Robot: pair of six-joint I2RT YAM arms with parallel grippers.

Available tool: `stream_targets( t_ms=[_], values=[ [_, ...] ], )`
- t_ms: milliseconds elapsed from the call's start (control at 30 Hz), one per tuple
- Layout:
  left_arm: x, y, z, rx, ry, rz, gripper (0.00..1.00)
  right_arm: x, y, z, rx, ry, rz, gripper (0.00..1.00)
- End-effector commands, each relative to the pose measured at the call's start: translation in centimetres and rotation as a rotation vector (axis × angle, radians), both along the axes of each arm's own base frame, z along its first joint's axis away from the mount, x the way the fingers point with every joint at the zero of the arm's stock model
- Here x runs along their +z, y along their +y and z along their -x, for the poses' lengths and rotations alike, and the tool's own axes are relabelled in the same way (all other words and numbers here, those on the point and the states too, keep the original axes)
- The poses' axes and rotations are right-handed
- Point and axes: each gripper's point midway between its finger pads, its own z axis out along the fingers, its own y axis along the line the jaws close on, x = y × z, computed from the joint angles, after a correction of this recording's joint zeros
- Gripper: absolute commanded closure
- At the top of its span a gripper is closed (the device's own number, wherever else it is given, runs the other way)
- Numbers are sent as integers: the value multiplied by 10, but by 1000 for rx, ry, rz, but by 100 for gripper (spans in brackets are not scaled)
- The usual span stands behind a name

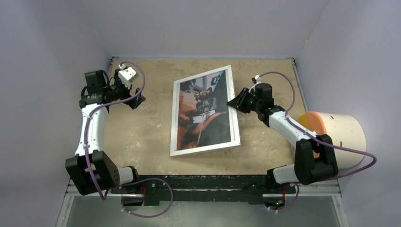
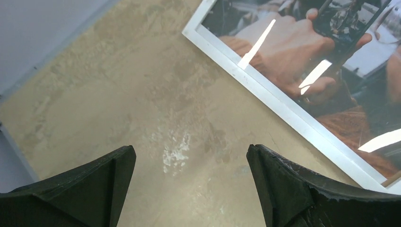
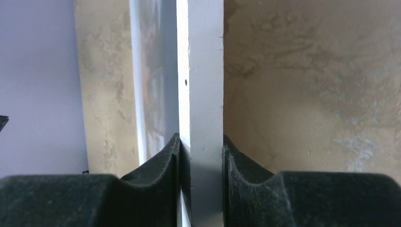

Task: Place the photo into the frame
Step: Turn over the photo frame at the center of the board.

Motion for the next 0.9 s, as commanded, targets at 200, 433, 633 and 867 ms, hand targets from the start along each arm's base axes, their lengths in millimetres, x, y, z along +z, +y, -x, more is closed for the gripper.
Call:
stream_targets(
  t_ms=[200,433,633,867],
  values=[
    [-43,8,9,-1,75,-38,2,-54,-7,10,2,21,21,88],
    [-65,8,15,-4,123,-36,1,-88,-16,16,-13,80,33,73],
    [-69,7,16,-4,130,-27,1,-99,-22,17,-18,104,42,55],
    [-75,4,17,-6,153,2,0,-98,-30,15,-42,107,86,28]
  ],
)
